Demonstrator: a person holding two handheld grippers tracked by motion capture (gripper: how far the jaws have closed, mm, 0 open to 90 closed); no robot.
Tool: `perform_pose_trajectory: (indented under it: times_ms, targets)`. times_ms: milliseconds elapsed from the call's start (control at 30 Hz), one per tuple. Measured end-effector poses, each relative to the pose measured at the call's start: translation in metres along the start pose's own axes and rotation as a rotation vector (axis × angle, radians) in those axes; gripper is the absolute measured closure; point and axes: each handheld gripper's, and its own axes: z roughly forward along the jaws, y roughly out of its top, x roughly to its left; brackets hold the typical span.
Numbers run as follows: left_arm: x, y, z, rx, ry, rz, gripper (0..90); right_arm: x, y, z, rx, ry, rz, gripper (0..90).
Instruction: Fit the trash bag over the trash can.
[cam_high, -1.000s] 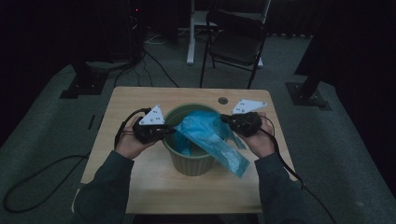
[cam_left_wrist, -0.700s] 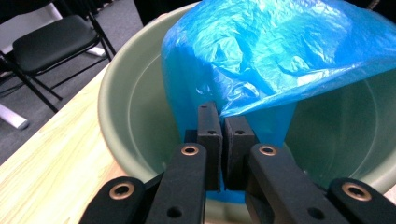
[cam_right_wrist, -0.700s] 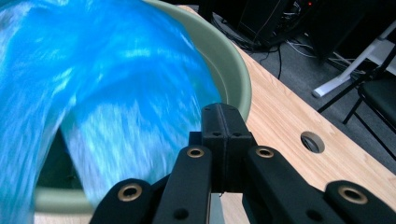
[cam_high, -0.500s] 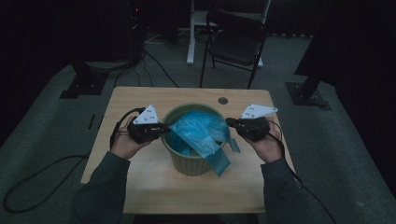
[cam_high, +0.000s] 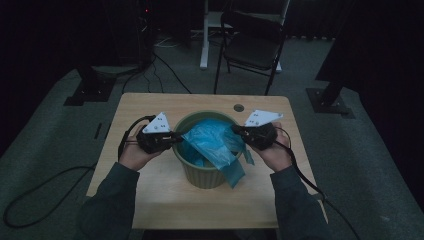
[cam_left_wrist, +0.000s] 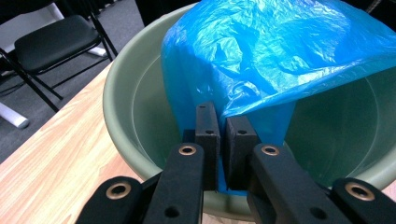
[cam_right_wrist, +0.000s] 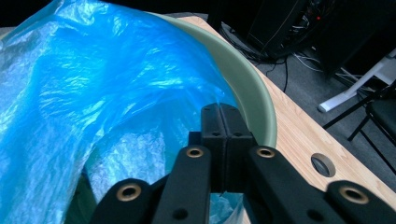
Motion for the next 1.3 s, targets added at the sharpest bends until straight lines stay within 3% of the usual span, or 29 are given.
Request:
perform_pose_trajectory:
  times_ms: [267, 500, 800, 1300]
  targets:
    - [0.003, -0.002, -0.005, -0.007, 0.014, -0.02, 73.1, 0.001, -0.003, -0.002, 0.007, -0.014, -0.001, 90.0]
    - [0.004, -0.004, -0.012, -0.019, -0.002, -0.029, 64.2, -0.004, -0.006, -0.008, 0.004, -0.033, 0.012, 90.0]
    - [0.003, 0.004, -0.016, -0.064, -0.036, -0.033, 61.6, -0.002, -0.008, -0.006, 0.01, -0.024, 0.011, 90.0]
    - [0.003, 0.019, -0.013, -0.069, -0.059, -0.016, 57.4, -0.001, -0.009, -0.005, 0.007, -0.01, 0.016, 90.0]
